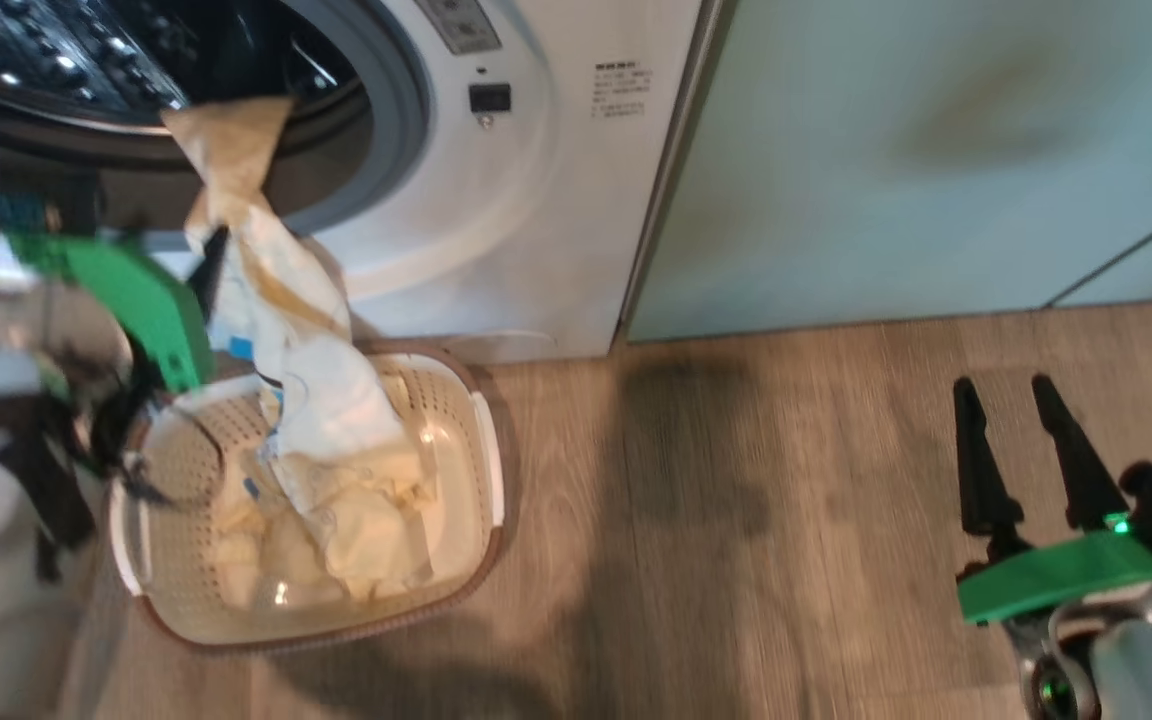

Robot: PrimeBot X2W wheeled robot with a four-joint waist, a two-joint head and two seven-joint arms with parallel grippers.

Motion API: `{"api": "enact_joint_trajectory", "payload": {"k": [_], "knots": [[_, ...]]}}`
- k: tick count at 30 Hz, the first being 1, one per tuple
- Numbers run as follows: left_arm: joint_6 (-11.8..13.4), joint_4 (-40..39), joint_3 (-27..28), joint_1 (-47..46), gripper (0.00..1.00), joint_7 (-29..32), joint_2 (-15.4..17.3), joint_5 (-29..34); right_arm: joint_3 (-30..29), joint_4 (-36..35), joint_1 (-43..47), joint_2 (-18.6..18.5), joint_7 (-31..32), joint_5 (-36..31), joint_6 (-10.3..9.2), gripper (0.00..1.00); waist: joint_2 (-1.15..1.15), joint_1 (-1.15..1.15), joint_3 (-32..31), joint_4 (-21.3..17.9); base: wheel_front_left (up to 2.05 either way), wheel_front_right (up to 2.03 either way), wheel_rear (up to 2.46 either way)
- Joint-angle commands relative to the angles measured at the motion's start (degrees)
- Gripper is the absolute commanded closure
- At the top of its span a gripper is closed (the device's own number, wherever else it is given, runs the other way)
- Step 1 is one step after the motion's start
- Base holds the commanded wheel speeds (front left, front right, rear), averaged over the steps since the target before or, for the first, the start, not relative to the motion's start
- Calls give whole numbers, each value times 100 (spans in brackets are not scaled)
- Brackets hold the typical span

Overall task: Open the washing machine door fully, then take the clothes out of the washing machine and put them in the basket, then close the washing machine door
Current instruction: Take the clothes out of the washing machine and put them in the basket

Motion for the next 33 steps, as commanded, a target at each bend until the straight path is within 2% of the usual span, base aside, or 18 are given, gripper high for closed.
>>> {"api": "enact_joint_trajectory", "payload": {"k": [1, 7, 13, 26, 28, 29, 30, 33], "knots": [[-8, -143, 98, -419, 0, 134, 386, 28, 127, -183, -232, 4, -55, 35, 21, 0, 0, -1, 230, -99, 0, 0, 0], [-18, 380, -183, -1346, 0, 627, 600, -171, 211, -201, -467, 14, -55, 77, 21, 0, 0, -1, 599, -240, 0, 0, 0], [-21, 1055, -395, -2031, 0, 697, 819, -205, 270, -230, -632, 16, -55, 192, 21, 0, 0, -1, 856, -388, 0, 0, 0], [-22, 2304, -774, -2872, 0, 1037, 855, -573, 260, -249, -824, 17, -55, 243, 21, 0, 0, -1, 1207, -435, 0, 0, 0], [-22, 2387, -858, -2915, 51, 1037, 863, -623, 257, -252, -832, 17, -55, 240, 21, 0, 0, -1, 1229, -425, 0, 0, 0], [-22, 2426, -898, -2927, 66, 1003, 881, -627, 253, -249, -836, 17, -55, 238, 21, 0, 0, -1, 1236, -417, 0, 0, 0], [-22, 2460, -937, -2928, 97, 960, 888, -635, 248, -244, -840, 17, -55, 237, 21, 0, 0, -1, 1237, -409, 0, 0, 0], [-23, 2463, -1136, -2813, 100, 786, 856, -791, 226, -222, -818, 17, -55, 227, 21, 0, 0, -1, 1183, -363, 0, 0, 0]]}}
